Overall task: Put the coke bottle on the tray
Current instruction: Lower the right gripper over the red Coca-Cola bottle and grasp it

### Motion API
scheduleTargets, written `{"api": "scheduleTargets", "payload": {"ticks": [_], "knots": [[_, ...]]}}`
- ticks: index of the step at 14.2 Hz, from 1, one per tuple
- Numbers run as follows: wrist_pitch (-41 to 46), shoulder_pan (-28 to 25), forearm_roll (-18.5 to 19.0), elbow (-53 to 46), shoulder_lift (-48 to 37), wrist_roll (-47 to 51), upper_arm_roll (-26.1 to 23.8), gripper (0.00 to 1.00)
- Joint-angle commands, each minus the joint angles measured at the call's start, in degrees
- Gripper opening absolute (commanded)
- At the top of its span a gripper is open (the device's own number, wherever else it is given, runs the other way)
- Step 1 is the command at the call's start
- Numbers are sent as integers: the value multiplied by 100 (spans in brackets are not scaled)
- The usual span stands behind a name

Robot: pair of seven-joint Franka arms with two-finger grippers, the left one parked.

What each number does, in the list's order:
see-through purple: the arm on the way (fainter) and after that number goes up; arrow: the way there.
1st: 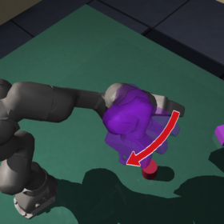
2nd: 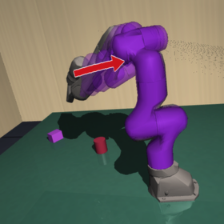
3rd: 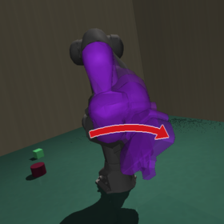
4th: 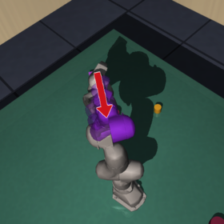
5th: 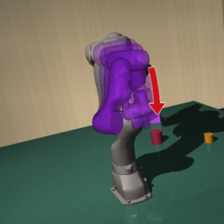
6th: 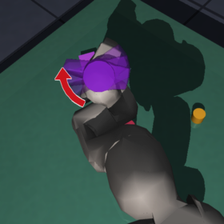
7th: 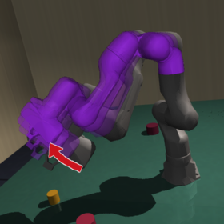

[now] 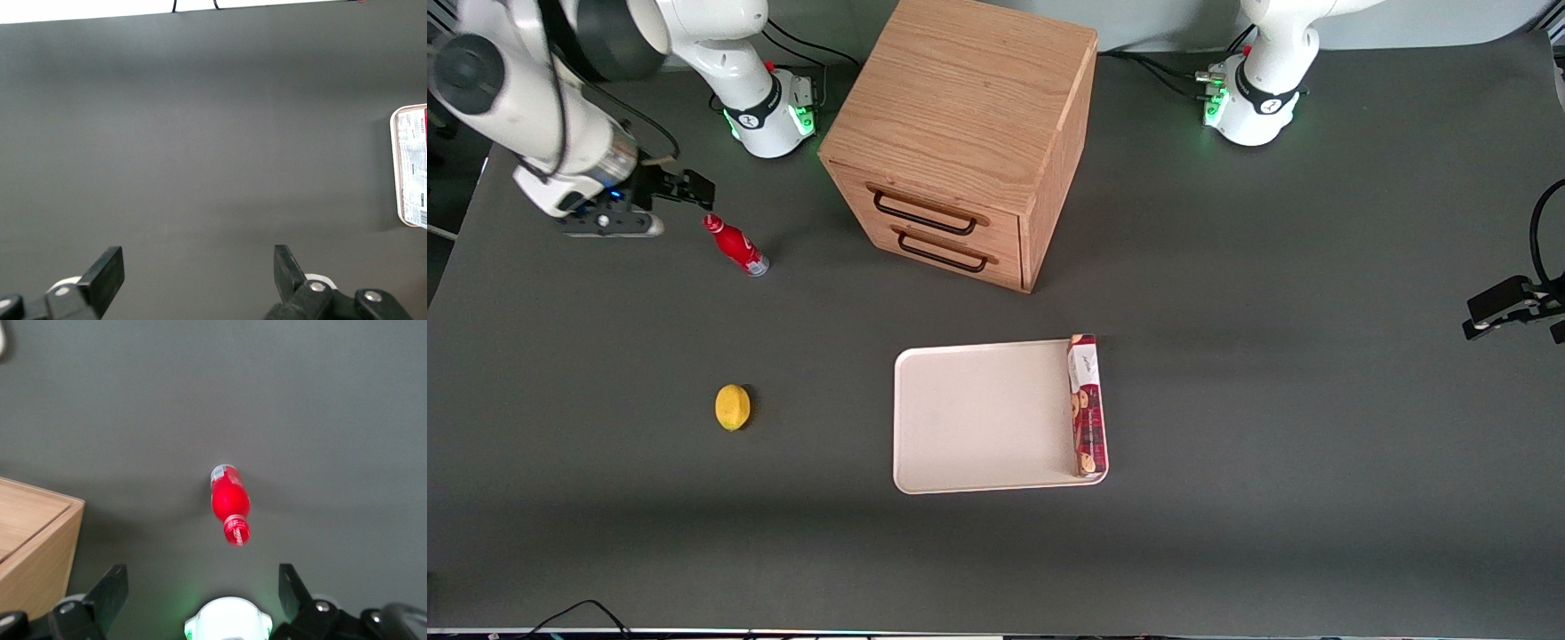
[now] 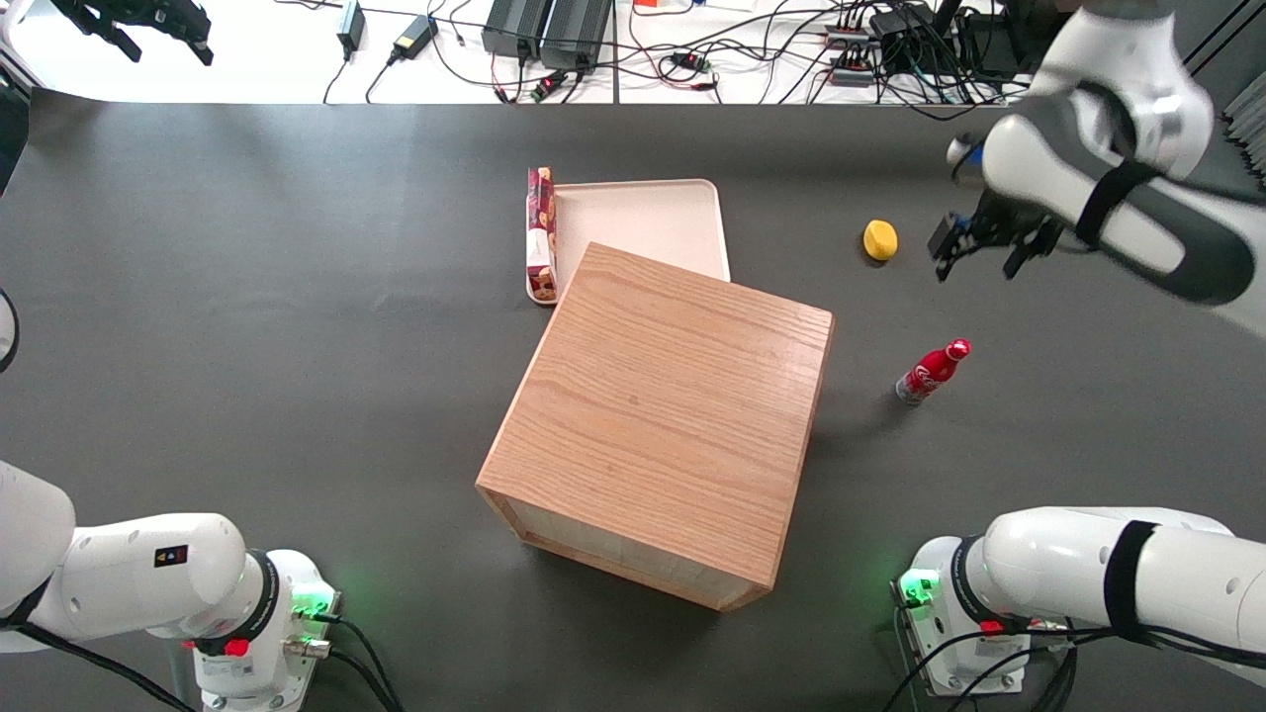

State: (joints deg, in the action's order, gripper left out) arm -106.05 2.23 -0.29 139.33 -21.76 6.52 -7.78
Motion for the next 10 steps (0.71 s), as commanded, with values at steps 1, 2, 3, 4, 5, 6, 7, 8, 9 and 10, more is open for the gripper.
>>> {"api": "scheduleTargets", "payload": {"ticks": [1, 2, 3, 4, 5, 6, 7, 8, 9, 10], "knots": [[-924, 41, -85, 1006, -242, 77, 14, 100], [-1065, 49, -85, 1139, -224, 77, 22, 100], [-1258, 50, -85, 1288, -215, 77, 22, 100], [-1469, 50, -85, 1402, -180, 77, 22, 98], [-1593, 50, -85, 1456, -102, 77, 31, 96], [-1655, 50, -85, 1482, -57, 77, 31, 95], [-1708, 50, -76, 1518, -39, 68, 31, 91], [-1760, 50, -76, 1587, -39, 68, 31, 87], [-1796, 50, -76, 1623, -39, 60, 31, 84], [-1822, 50, -68, 1667, -39, 59, 31, 83]]}}
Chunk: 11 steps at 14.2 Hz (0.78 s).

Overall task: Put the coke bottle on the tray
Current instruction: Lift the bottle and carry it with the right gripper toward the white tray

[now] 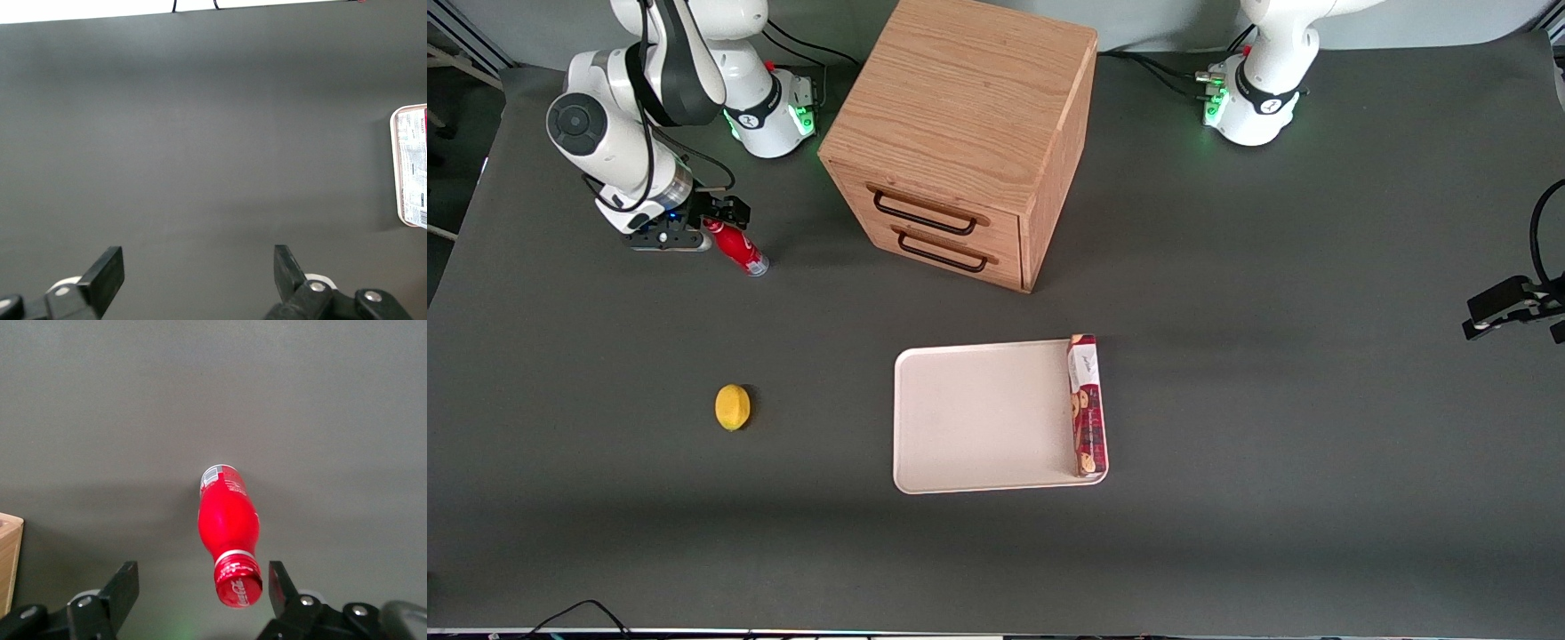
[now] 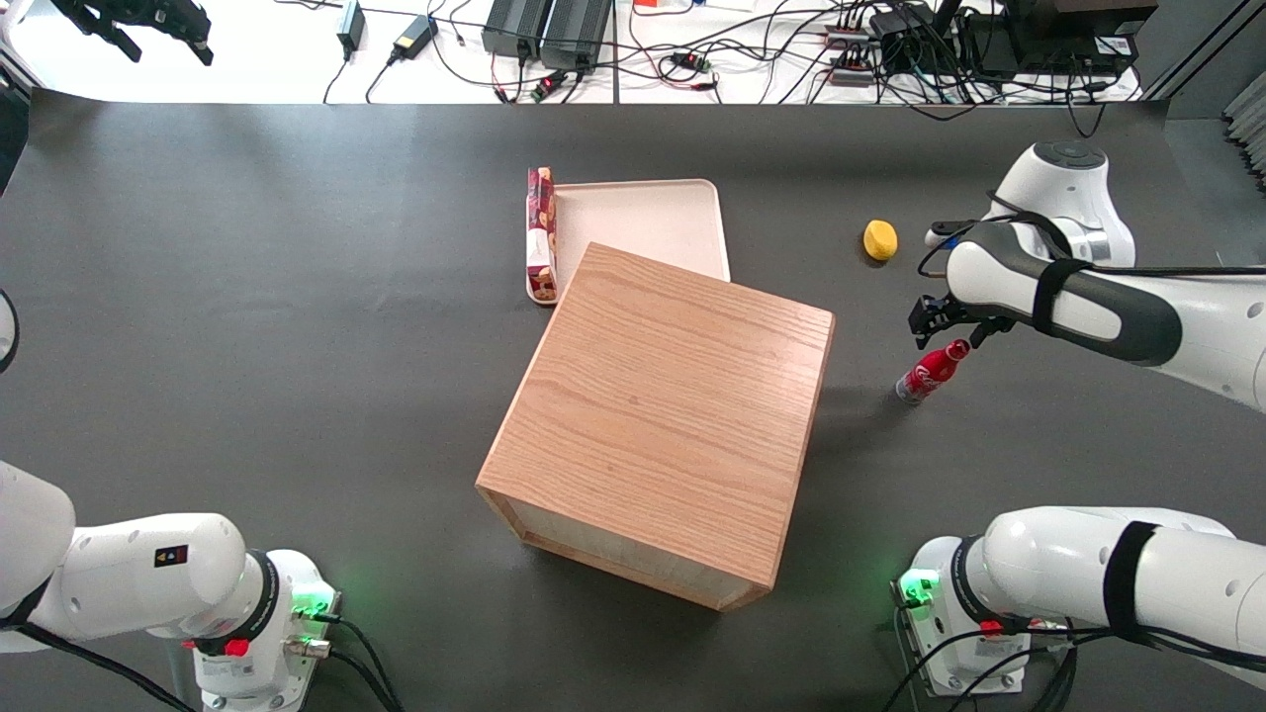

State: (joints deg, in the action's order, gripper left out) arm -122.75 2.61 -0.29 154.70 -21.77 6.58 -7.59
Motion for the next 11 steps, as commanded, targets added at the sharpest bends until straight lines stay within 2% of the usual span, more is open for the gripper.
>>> {"api": "scheduleTargets", "payload": {"ticks": [1, 3, 4, 5, 6, 7, 8, 11], "knots": [[-170, 12, -68, 140, -38, 36, 20, 82], [-170, 21, 11, 148, -38, -8, 20, 75], [-170, 29, 125, 148, -38, -8, 20, 67], [-170, 29, 134, 148, -38, -8, 20, 53], [-170, 29, 143, 148, -38, -17, 20, 34], [-170, 29, 143, 140, -38, -34, 29, 9], [-170, 29, 143, 140, -12, -34, 29, 0], [-153, 29, 143, 96, -3, -34, 38, 0]]}}
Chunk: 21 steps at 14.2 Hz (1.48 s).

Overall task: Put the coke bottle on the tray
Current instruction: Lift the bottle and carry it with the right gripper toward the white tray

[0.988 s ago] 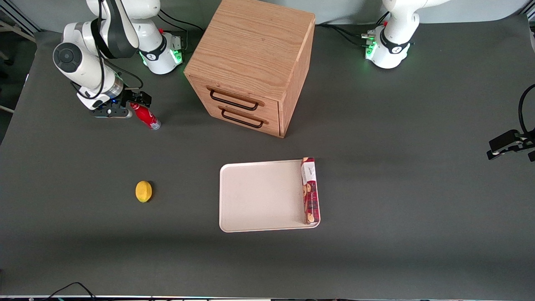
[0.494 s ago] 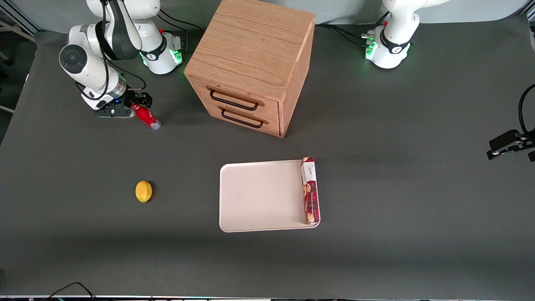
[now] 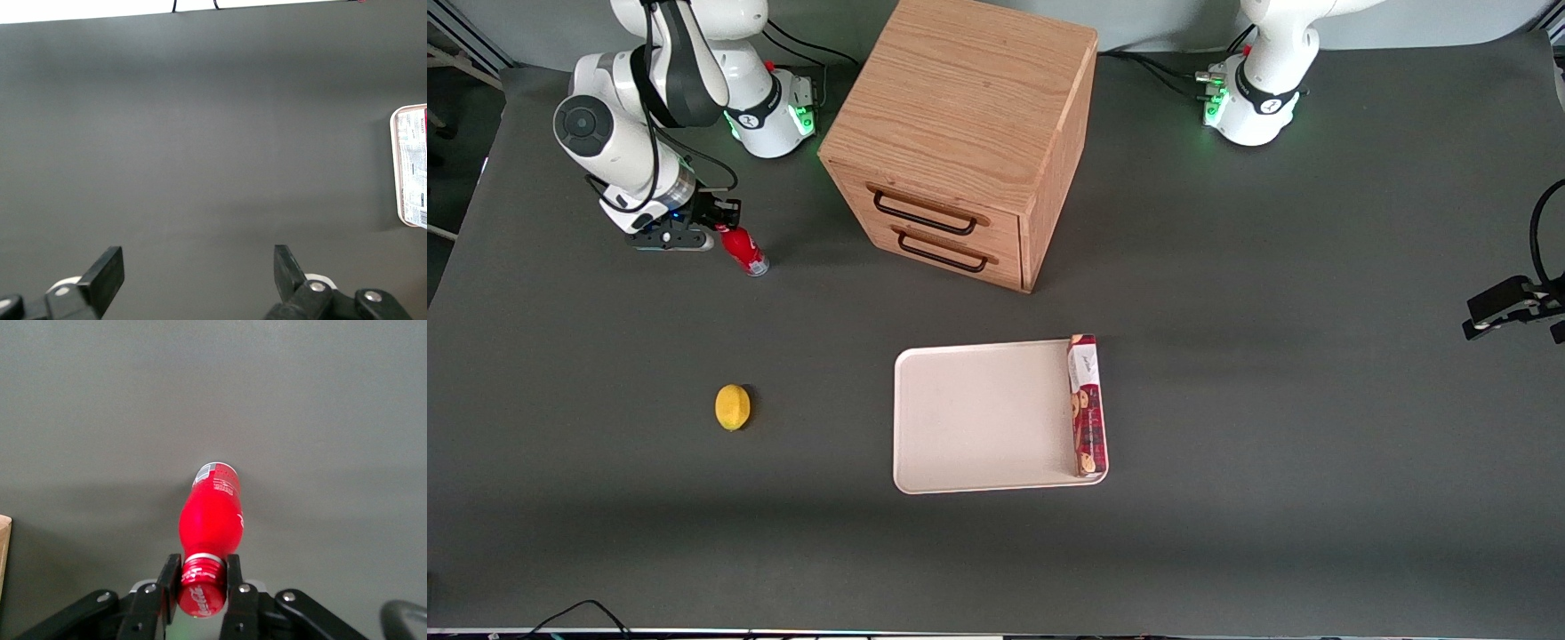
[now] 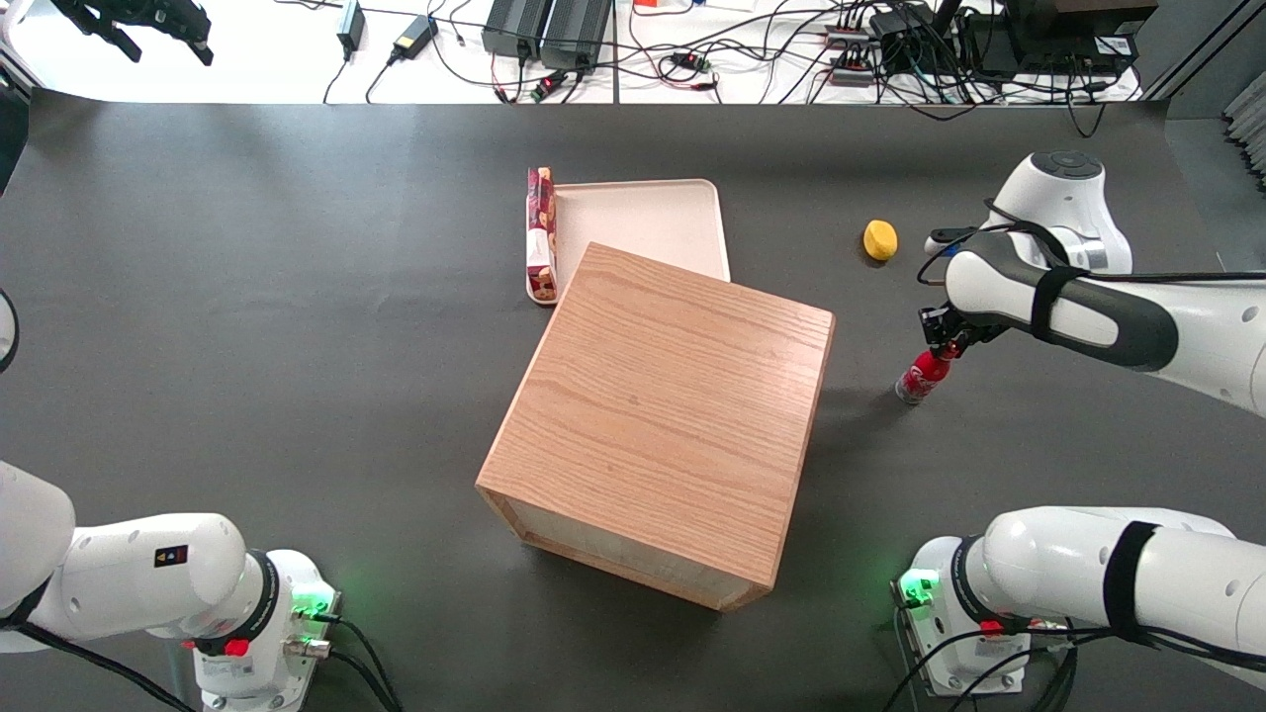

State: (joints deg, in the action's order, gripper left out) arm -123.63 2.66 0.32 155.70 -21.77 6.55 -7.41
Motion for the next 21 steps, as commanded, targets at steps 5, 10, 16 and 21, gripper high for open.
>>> {"api": "scheduleTargets", "payload": {"ticks": [5, 10, 16, 21], "knots": [[1118, -28, 82, -1267, -3, -58, 21, 0], [3235, -64, -6, -4698, 1250, -119, -40, 0], [4944, -221, -226, -9035, 3983, 1157, -996, 0], [4059, -599, -24, -9559, 5462, 3956, -2017, 0]]}}
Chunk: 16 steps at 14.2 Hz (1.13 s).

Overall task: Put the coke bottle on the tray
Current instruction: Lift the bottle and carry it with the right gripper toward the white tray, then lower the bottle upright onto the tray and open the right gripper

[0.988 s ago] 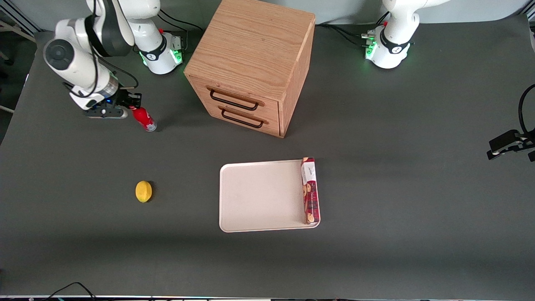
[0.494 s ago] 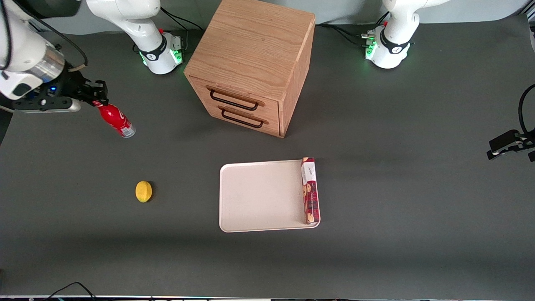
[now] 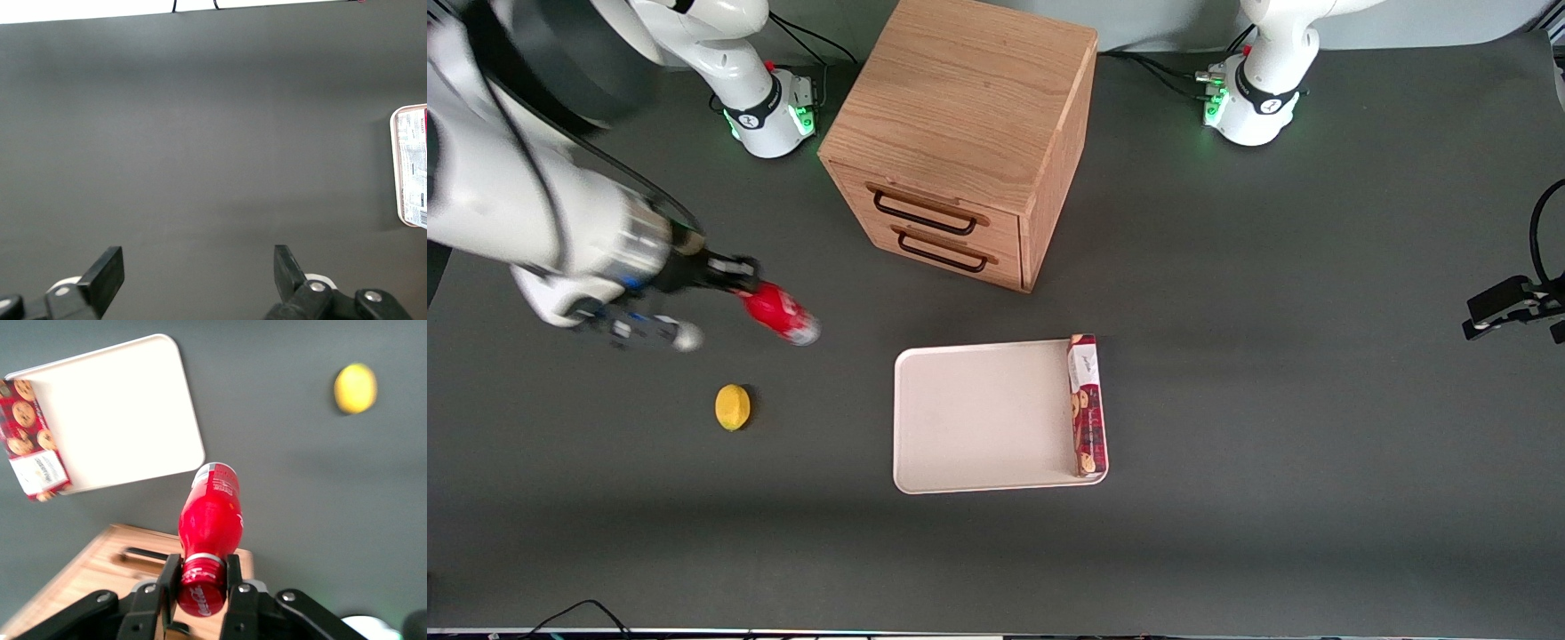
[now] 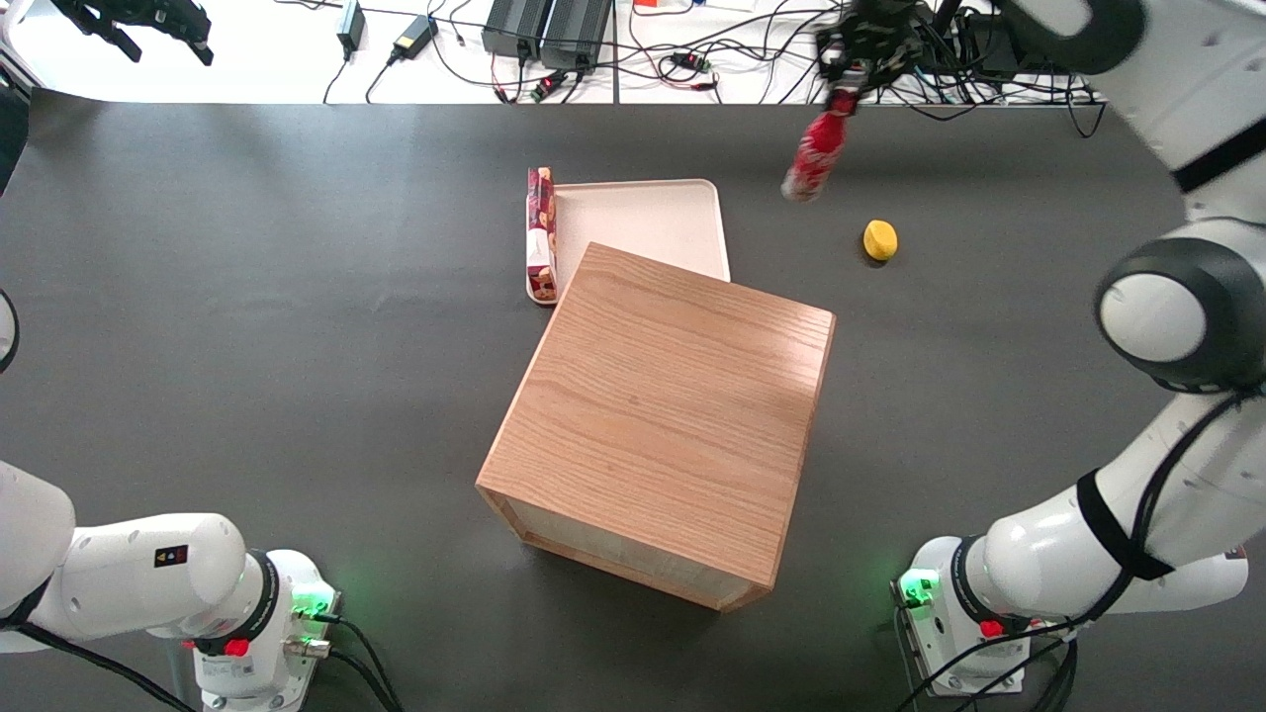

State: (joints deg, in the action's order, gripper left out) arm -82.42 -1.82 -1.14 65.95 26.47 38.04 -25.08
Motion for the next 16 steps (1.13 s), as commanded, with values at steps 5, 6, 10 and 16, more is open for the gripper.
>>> {"api": "scheduleTargets", "payload": {"ticks": [5, 6, 10, 16], "knots": [[-1160, -450, 1306, -330, 1703, 1802, -586, 0], [-1450, -450, 1370, -145, 1791, 1856, -586, 0], [-1786, -459, 1449, 23, 1950, 1979, -586, 0], [-1682, -424, 1520, -47, 1776, 1971, -647, 100]]}}
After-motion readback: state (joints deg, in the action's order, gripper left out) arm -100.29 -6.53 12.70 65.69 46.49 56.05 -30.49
